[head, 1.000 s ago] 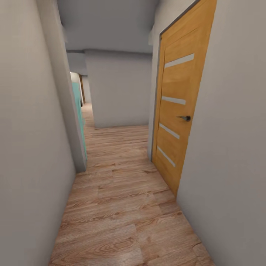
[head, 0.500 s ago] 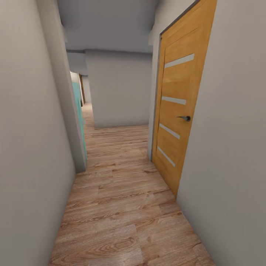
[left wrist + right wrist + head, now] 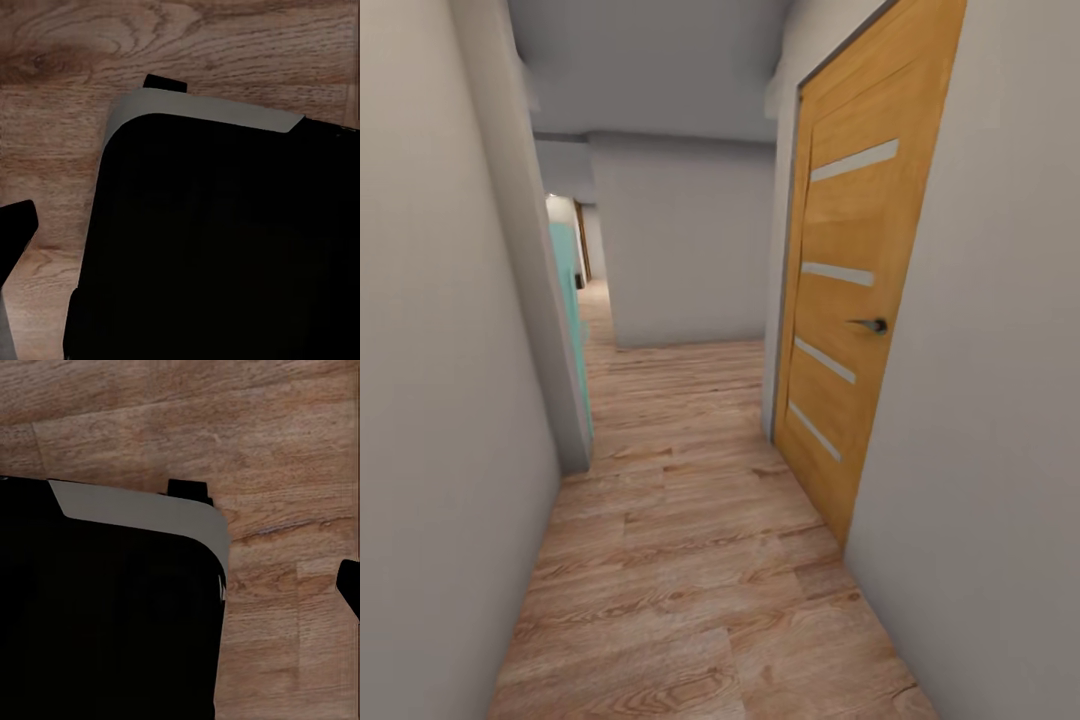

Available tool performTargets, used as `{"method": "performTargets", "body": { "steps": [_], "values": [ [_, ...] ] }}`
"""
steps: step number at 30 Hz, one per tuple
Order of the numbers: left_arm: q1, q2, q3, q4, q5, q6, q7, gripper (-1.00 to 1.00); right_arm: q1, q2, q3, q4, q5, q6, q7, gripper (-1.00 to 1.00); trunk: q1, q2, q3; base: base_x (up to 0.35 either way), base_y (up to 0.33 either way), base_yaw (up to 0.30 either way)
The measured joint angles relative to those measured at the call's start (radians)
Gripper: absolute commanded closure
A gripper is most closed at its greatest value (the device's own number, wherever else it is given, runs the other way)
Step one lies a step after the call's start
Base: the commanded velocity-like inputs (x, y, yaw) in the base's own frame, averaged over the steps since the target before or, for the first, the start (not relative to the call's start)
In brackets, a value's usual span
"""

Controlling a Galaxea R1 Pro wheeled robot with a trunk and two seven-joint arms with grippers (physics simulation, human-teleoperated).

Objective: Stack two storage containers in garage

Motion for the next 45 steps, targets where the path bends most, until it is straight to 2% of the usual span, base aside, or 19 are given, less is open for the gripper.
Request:
{"method": "performTargets", "body": {
  "steps": [16,25,30,45],
  "values": [
    [0.000,-0.004,0.002,0.000,-0.001,-0.003,0.007,-1.00,0.000,-0.002,0.003,0.000,0.006,-0.004,0.000,-1.00,0.000,0.000,0.000,0.313,0.000,0.214],
    [0.000,-0.004,0.002,0.000,-0.001,-0.003,0.007,-1.00,0.000,0.000,0.002,0.000,0.003,-0.003,0.000,-1.00,0.000,0.000,0.000,0.314,-0.050,0.020],
    [0.000,-0.006,0.001,0.000,-0.002,-0.002,0.007,-1.00,0.000,0.011,0.001,0.000,0.008,-0.005,0.000,-1.00,0.000,0.000,0.000,0.315,-0.112,0.001],
    [0.000,-0.005,0.001,0.000,-0.003,-0.003,0.007,-1.00,0.000,0.012,0.001,0.000,0.009,-0.005,0.000,-1.00,0.000,0.000,0.000,0.309,-0.163,0.000]
  ]
}}
